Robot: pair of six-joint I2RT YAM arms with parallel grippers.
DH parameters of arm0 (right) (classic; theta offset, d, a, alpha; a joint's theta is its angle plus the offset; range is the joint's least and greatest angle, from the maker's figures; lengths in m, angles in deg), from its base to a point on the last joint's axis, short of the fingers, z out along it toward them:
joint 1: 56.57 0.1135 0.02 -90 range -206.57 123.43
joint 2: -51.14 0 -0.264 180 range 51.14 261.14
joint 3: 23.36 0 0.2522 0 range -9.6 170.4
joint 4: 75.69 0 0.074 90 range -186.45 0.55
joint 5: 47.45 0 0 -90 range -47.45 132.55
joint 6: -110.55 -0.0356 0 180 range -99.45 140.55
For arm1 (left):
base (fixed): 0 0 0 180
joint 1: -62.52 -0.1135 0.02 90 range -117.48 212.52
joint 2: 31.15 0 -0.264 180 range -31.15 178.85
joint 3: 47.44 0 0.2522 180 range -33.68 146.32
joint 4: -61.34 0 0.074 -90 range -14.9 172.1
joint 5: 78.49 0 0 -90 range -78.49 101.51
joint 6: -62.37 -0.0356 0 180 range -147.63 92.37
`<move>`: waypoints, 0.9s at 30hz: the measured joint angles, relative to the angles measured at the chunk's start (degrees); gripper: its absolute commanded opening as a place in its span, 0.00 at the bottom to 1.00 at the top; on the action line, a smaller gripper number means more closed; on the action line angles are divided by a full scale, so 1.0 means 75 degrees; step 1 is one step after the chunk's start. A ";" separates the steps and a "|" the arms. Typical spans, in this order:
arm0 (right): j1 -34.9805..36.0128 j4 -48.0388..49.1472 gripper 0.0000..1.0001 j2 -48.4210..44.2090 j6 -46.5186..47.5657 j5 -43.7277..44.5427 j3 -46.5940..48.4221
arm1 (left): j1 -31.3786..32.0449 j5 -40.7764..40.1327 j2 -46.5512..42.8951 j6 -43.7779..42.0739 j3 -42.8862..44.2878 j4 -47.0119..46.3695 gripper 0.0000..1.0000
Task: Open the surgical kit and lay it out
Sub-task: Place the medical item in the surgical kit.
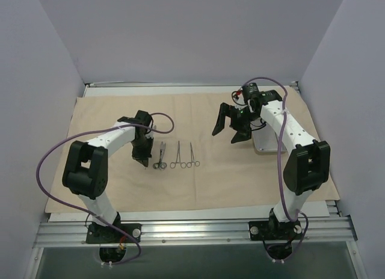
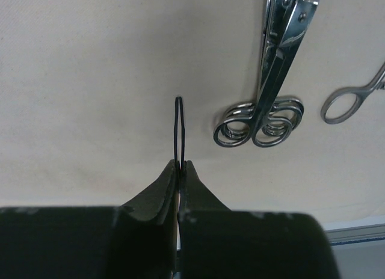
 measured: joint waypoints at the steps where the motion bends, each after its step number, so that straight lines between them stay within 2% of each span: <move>1: -0.0003 -0.0003 1.00 -0.0003 0.0017 0.0015 0.0000 | -0.0003 0.0000 0.0154 0.0000 0.0067 -0.0058 0.02; 8: -0.0099 -0.0023 1.00 -0.0003 0.0137 0.0093 -0.0003 | -0.0026 0.0055 0.0804 -0.0003 0.0484 -0.0277 0.05; 19: -0.0338 -0.0055 1.00 -0.0003 0.0233 0.0105 -0.0087 | -0.0204 0.0157 0.0965 0.0000 0.0583 -0.0358 0.11; 27: -0.0382 -0.0055 1.00 -0.0003 0.0256 0.0099 -0.0114 | -0.0227 0.0291 0.1084 0.0000 0.0533 -0.0455 0.20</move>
